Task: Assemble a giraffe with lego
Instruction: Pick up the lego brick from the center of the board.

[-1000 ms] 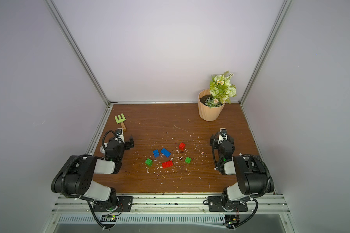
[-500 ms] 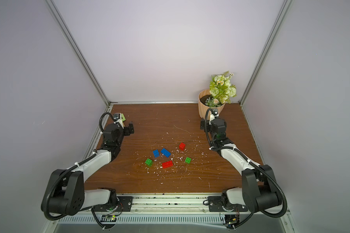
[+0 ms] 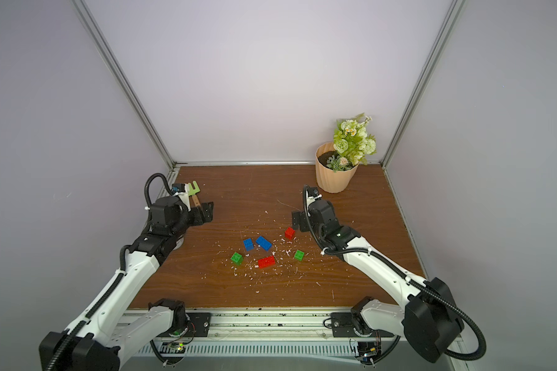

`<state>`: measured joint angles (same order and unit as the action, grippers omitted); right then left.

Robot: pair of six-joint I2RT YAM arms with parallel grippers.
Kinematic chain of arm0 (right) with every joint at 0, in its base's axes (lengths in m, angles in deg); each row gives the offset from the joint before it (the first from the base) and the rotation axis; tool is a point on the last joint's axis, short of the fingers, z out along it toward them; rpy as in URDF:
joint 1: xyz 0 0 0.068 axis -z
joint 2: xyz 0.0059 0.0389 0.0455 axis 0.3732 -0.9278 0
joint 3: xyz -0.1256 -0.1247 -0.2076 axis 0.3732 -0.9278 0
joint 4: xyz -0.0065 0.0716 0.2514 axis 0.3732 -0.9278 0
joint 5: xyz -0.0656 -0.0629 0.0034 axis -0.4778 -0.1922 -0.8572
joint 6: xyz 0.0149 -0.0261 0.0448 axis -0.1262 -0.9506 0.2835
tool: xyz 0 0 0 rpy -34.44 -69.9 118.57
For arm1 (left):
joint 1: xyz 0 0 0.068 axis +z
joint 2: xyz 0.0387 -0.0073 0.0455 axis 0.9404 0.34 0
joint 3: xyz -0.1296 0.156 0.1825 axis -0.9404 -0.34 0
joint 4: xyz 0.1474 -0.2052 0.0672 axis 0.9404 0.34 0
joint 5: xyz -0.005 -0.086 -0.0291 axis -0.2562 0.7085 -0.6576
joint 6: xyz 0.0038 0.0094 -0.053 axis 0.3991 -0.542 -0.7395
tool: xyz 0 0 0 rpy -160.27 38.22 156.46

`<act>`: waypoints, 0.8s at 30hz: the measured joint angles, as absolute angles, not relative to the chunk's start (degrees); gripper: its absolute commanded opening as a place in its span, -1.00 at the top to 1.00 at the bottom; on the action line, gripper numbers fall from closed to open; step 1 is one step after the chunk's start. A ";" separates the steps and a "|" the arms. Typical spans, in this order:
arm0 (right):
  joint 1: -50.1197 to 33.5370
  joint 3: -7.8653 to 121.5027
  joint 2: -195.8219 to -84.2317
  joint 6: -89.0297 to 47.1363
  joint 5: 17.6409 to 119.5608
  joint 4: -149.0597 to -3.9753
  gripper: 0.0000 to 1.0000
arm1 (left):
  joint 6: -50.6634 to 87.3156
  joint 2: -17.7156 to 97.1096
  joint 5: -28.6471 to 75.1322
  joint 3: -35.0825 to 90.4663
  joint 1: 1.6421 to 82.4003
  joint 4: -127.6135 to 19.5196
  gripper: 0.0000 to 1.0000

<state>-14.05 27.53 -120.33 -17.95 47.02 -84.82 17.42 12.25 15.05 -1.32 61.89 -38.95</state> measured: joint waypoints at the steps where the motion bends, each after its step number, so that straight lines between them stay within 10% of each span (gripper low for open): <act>1: -15.04 27.20 -120.05 -16.73 47.41 -85.70 -0.99 | 17.31 12.36 17.21 -1.34 61.89 -37.61 -0.99; 24: -38.08 33.36 -140.44 -10.15 48.04 -93.13 -0.98 | 17.70 15.55 28.51 -4.70 50.15 -29.46 -0.99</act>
